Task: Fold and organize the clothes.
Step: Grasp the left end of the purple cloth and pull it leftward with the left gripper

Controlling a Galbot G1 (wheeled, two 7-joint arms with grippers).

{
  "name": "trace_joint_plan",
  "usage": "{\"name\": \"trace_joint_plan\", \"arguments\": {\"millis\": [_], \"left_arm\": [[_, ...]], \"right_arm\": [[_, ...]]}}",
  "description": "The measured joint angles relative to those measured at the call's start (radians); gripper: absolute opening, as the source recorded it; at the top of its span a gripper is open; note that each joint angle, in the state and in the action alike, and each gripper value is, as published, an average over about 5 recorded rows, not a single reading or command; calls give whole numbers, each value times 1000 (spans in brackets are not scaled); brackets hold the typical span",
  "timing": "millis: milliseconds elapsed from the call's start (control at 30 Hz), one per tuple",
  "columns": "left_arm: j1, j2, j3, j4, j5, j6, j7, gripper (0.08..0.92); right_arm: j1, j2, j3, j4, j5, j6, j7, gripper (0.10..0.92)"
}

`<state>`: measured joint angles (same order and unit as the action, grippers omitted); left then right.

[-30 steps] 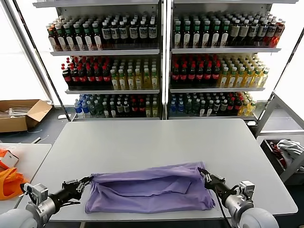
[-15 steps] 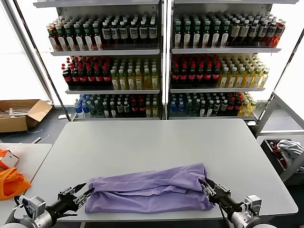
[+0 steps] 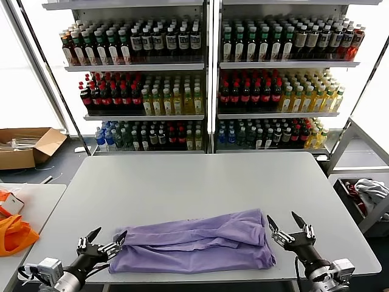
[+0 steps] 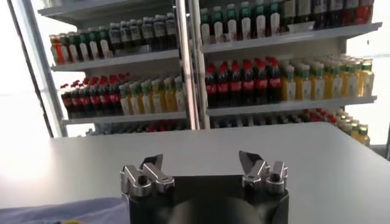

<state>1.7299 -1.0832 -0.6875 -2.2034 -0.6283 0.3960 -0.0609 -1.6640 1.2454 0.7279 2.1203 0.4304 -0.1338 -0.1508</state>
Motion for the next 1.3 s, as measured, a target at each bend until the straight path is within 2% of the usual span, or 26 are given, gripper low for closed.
{"name": "trace_joint_plan", "arguments": {"millis": [200, 433, 533, 967, 1300], "left_arm": [[-15, -81, 72, 23, 26, -21, -81, 823], [-32, -143, 136, 73, 64, -44, -137, 818], [-38, -162, 154, 92, 76, -49, -147, 779], [-50, -200, 177, 148, 113, -79, -146, 413], [-79, -187, 174, 175, 105, -92, -115, 129]], "right_arm": [[-25, 17, 14, -12, -19, 51, -1, 823], [-32, 25, 22, -14, -25, 78, -5, 823], [-33, 25, 25, -15, -22, 84, -6, 823], [-25, 15, 32, -19, -8, 87, 0, 823], [10, -15, 47, -26, 21, 68, 6, 823]]}}
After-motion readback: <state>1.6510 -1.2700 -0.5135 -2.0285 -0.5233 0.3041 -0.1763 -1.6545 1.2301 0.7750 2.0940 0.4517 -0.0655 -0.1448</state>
